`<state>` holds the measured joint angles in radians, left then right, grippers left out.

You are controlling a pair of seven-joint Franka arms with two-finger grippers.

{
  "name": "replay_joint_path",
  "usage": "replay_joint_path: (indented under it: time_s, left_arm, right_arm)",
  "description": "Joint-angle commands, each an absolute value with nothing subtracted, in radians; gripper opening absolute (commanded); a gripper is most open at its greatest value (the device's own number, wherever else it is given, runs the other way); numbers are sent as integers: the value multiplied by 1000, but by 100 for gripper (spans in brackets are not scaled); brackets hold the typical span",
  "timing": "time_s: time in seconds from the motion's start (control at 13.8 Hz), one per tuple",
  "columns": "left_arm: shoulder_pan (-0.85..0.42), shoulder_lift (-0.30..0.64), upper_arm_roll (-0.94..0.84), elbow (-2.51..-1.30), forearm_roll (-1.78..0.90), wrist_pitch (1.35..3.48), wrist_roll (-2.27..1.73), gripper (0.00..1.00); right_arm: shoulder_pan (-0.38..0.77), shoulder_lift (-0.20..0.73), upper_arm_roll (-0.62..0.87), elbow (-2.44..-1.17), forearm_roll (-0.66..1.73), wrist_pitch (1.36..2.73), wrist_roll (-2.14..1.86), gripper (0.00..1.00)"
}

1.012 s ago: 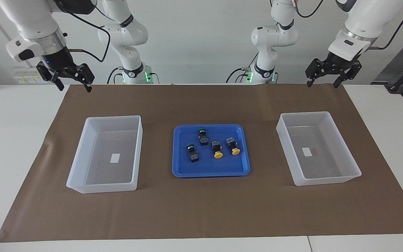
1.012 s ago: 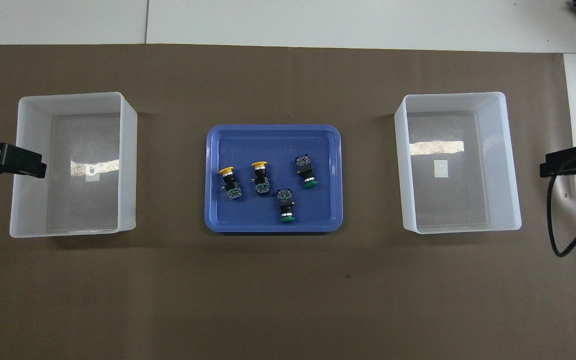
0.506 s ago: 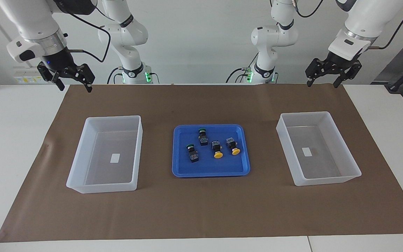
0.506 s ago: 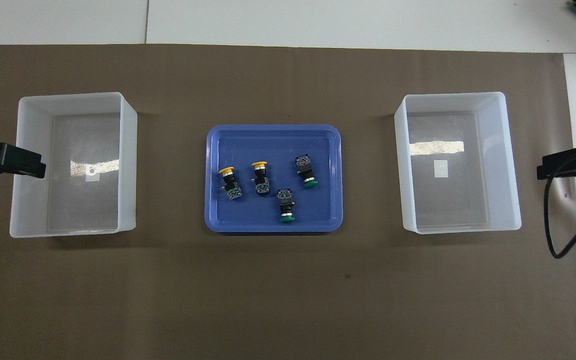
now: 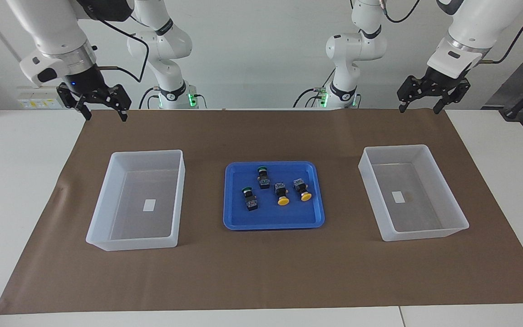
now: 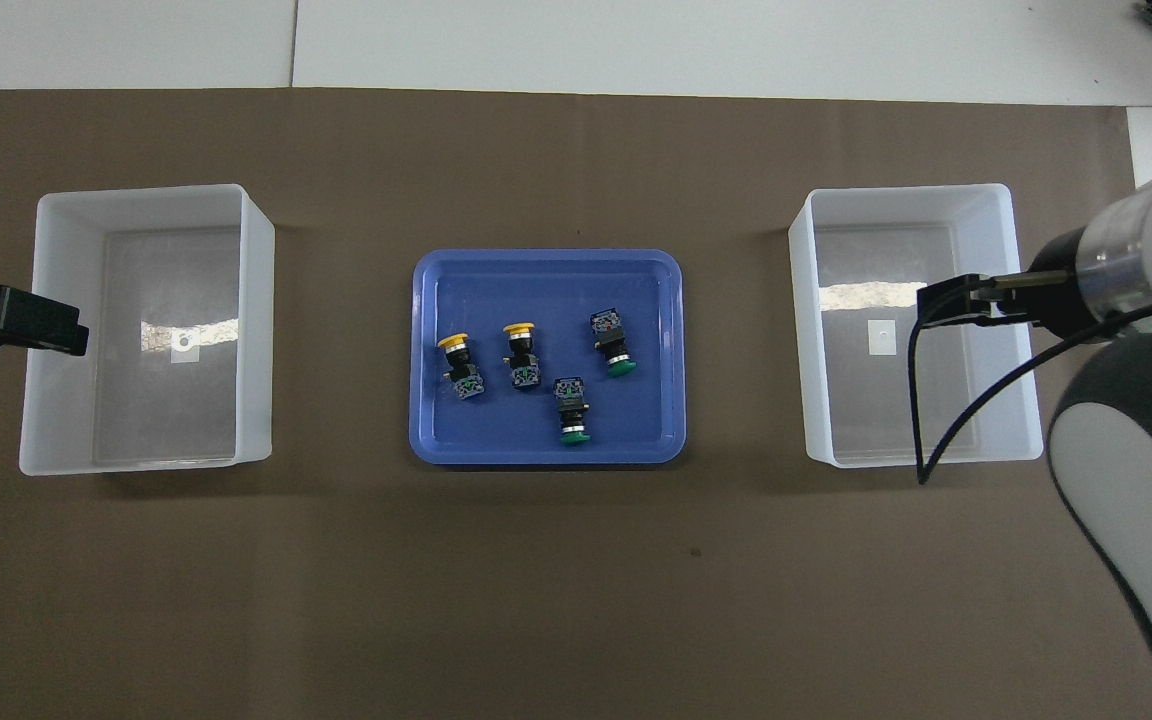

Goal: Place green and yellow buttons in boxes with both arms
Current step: 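Reach the right gripper over the tray toward a green button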

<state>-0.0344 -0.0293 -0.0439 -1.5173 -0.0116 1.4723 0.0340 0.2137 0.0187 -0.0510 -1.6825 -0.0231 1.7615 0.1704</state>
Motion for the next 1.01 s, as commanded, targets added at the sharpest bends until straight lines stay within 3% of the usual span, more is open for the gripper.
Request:
replay_joint_path:
  time_s: [0.0,0.29,0.94]
  left_arm:
    - [-29,-51,-40,-1540,-9,1473,25,100]
    - [-29,-51,-41,-1540,-9,1465,25,100]
    - [-37,-52,-43,-1540,-11,1473,21,100]
  right_arm:
    - [314,135,-52,-1680,-35,1880,315,100]
    - [428,288,-52,-1681,-32,2078,411,100]
    - [571,480,-52,-1680,-40,2333,433,100]
